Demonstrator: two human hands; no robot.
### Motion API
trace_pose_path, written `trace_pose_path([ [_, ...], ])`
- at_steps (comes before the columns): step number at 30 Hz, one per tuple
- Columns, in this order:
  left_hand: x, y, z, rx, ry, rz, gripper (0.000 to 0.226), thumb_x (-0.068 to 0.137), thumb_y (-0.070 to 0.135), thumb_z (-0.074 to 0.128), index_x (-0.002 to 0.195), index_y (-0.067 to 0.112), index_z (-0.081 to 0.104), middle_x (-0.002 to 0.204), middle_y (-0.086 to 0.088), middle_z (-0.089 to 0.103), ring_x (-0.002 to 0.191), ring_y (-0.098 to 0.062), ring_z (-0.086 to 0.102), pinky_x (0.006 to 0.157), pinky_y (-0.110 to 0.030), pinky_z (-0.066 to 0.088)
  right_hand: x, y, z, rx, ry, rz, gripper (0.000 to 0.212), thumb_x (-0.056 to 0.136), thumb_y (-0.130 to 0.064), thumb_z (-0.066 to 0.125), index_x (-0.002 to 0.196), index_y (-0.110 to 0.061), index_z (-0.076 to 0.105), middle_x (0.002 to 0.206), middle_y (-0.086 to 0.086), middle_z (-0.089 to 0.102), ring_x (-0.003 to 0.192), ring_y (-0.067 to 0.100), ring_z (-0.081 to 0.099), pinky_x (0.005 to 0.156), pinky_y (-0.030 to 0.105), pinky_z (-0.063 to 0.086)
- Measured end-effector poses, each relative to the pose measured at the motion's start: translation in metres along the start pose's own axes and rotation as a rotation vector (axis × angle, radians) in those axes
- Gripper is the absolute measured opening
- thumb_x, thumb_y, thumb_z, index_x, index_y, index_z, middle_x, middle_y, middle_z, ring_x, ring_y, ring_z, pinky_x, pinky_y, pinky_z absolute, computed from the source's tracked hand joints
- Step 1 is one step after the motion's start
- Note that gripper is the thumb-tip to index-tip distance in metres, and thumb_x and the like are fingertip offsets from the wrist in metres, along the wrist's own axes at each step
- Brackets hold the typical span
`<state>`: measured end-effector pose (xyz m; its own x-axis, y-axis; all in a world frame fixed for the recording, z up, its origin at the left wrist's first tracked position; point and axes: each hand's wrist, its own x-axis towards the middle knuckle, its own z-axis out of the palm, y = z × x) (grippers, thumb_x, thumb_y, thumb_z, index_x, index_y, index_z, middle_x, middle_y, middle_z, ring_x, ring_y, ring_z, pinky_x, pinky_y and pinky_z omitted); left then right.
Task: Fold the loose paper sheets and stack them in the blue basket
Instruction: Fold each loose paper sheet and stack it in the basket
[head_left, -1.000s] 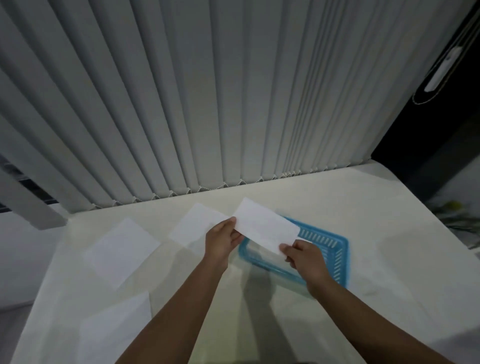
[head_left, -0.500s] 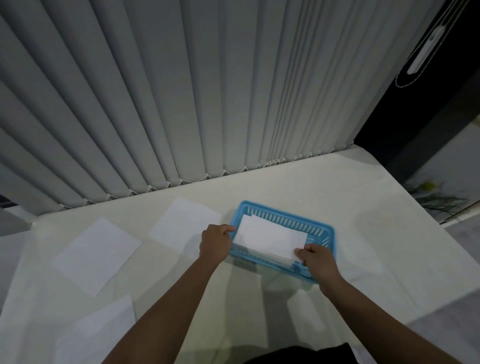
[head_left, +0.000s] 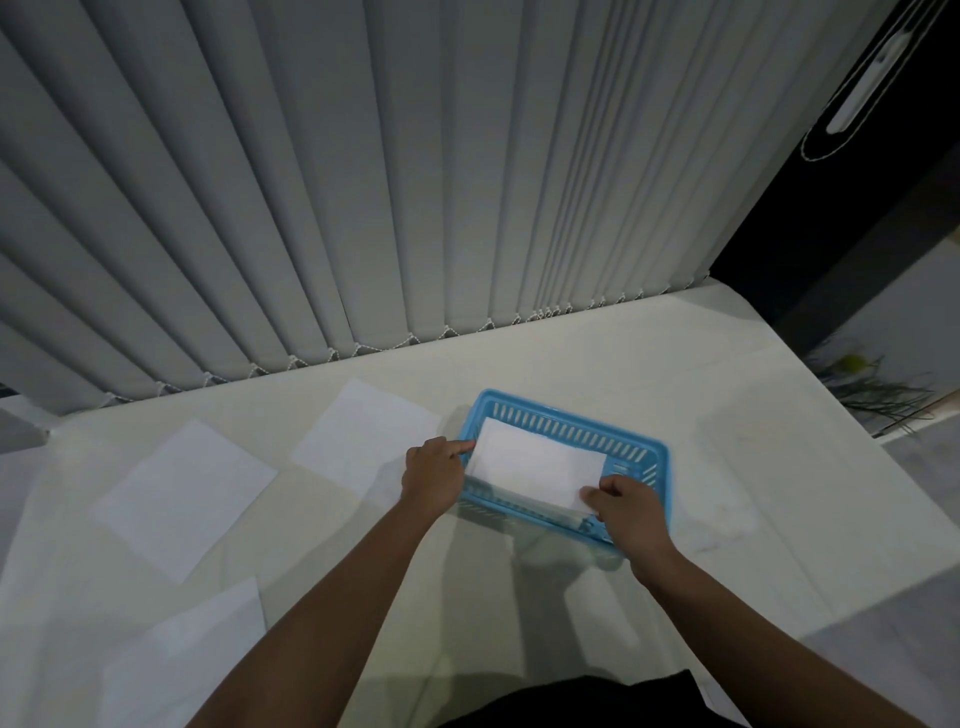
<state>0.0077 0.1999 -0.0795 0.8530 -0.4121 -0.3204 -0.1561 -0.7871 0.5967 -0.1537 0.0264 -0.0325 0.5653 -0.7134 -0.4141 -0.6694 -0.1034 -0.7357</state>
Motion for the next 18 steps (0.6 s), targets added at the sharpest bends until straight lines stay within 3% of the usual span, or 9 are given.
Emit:
trace_pose_path([
  [10,-0.007,0.003,-0.004,0.043,-0.005,0.051,0.053,0.095,0.009,0.023,0.129,0.030,0.058,0.109,-0.004,0.059,0.109,-0.028,0.050,0.094,-0.041,0.047,0.001,-0.005,0.008,0.011,-0.008,0.003,0.024,0.085,-0.015,0.066,0.065,-0.004,0.059,0.066,0.009,0.058,0.061,0.019,0.051,0.058,0.029,0.038],
  [13,-0.010,0.004,-0.005,0.090,0.005,0.084,0.050,0.097,0.009,0.026,0.132,0.028,0.055,0.111,-0.005,0.058,0.110,-0.028,0.049,0.093,-0.040,0.048,0.002,-0.004,0.009,0.014,0.005,0.013,0.019,0.085,-0.017,0.067,0.078,0.001,0.066,0.077,0.014,0.066,0.069,0.023,0.058,0.065,0.031,0.042],
  [18,-0.018,0.007,-0.007,0.220,0.003,0.099,0.046,0.097,0.012,0.035,0.138,0.028,0.047,0.133,-0.007,0.050,0.122,-0.030,0.040,0.093,-0.040,0.049,0.002,-0.002,0.006,-0.001,0.043,-0.007,0.016,0.086,-0.025,0.067,0.089,-0.009,0.069,0.085,0.003,0.068,0.080,0.020,0.062,0.074,0.030,0.044],
])
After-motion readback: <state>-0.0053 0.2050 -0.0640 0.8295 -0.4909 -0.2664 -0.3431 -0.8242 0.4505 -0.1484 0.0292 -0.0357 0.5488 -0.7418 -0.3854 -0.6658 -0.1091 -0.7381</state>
